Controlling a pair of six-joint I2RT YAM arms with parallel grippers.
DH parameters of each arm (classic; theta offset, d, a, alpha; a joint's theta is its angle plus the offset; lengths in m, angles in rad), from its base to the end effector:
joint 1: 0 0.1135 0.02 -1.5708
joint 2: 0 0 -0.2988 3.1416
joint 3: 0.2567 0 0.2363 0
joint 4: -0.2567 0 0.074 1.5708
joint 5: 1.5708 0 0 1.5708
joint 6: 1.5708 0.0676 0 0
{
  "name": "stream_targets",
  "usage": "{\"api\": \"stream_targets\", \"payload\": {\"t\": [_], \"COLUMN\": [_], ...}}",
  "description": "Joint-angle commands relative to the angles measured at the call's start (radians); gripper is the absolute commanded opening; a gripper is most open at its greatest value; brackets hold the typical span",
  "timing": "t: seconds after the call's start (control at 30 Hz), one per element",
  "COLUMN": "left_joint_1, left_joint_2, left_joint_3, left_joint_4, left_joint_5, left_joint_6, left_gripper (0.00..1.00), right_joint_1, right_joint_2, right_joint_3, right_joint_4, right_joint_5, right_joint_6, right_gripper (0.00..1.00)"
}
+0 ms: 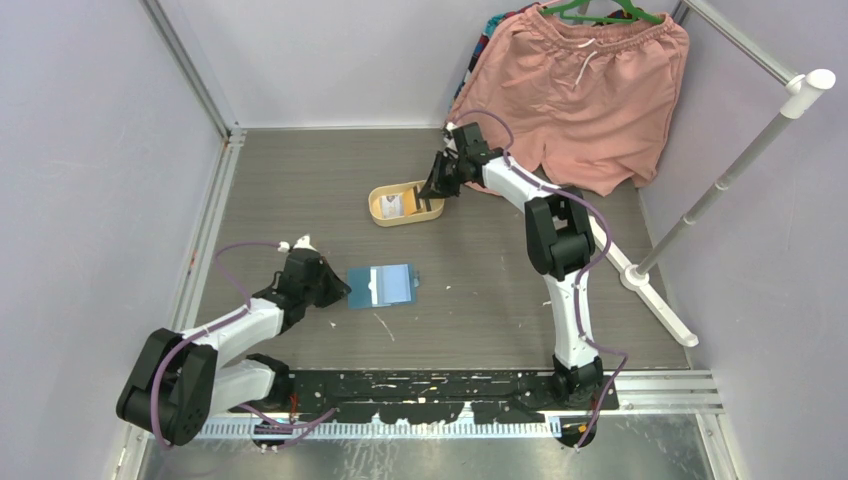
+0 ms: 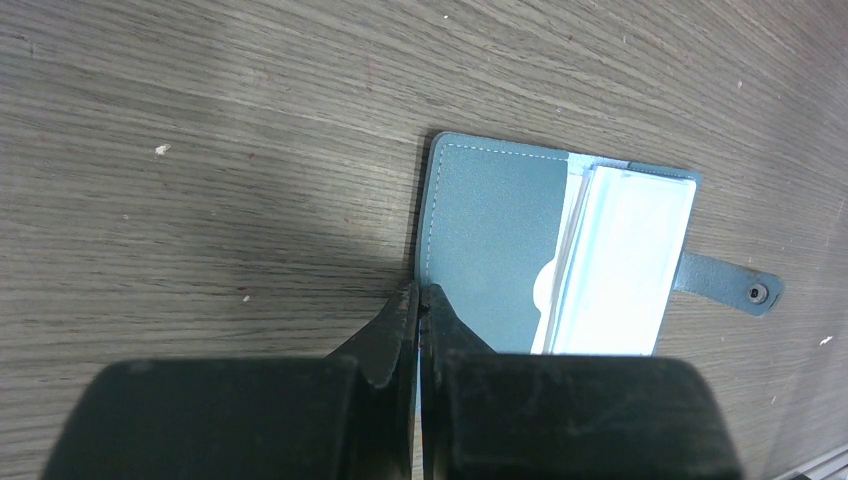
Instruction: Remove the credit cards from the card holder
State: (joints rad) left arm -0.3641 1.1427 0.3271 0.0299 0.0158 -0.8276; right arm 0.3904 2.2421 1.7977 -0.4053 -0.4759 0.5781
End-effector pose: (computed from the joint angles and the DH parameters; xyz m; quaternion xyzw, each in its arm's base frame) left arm 0.1831 -0.0709 0.1599 -0.2093 0.8999 -0.2207 0.3125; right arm 0.4751 0.2290 0.2027 0.0024 0.9131 0.3548 0.2008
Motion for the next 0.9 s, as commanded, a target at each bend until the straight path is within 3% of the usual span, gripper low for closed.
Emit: {"api": "stream_targets", "payload": {"t": [0.0,0.87], "left_joint_1": [0.004,0.004], "left_joint_2": [0.016,0.059], "left_joint_3": [0.007,0.024], "left_joint_4": [-0.035,-0.036], "left_joint_5": [-0.020,-0.020], "left_joint_6": [0.019,0.024], "left_gripper": [0.00,0.00], "right_joint_1": [-0.013,-0.050], "right_joint_2": [0.003,0.033], "right_joint_3": [0.027,0.033], "right_joint_4": [0.034,0.103], "right_joint_5": [-0.009,-0.095], "right_joint_6": [-0.009,0.044], "right_gripper": [0.01,0.01]}}
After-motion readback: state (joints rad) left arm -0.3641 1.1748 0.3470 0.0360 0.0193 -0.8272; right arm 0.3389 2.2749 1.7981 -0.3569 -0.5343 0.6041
